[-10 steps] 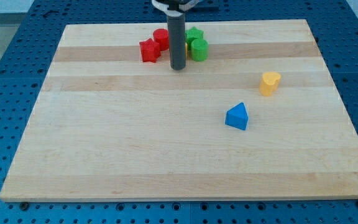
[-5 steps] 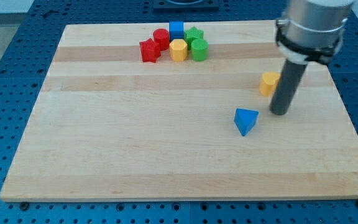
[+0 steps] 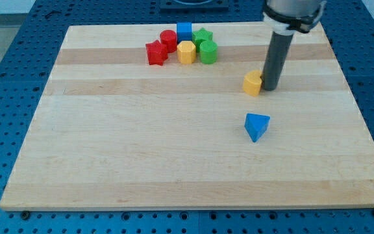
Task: Slide the yellow heart towards the green circle
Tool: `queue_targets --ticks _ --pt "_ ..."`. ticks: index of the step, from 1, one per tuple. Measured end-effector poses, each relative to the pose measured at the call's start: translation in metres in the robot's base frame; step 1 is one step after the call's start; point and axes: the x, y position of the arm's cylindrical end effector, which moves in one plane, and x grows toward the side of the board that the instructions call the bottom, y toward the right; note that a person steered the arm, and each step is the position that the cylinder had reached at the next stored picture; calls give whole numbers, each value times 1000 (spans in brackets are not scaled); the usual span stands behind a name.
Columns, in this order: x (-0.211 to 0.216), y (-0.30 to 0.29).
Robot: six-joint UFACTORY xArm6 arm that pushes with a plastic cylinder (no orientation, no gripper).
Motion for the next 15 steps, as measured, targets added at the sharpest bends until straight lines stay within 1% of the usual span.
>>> queue_targets --ticks 1,2,4,5,8,9,10,11,12,13,14,15 --pt "4 -21" --pt "21 -37" --pt "21 -66" --pt "20 -69" --pt "-8 -65" --pt "-4 -69" --pt "4 -91" --pt "1 -99" --pt "2 -99" --pt "14 -88" --pt "10 -73" --pt "-4 -70"
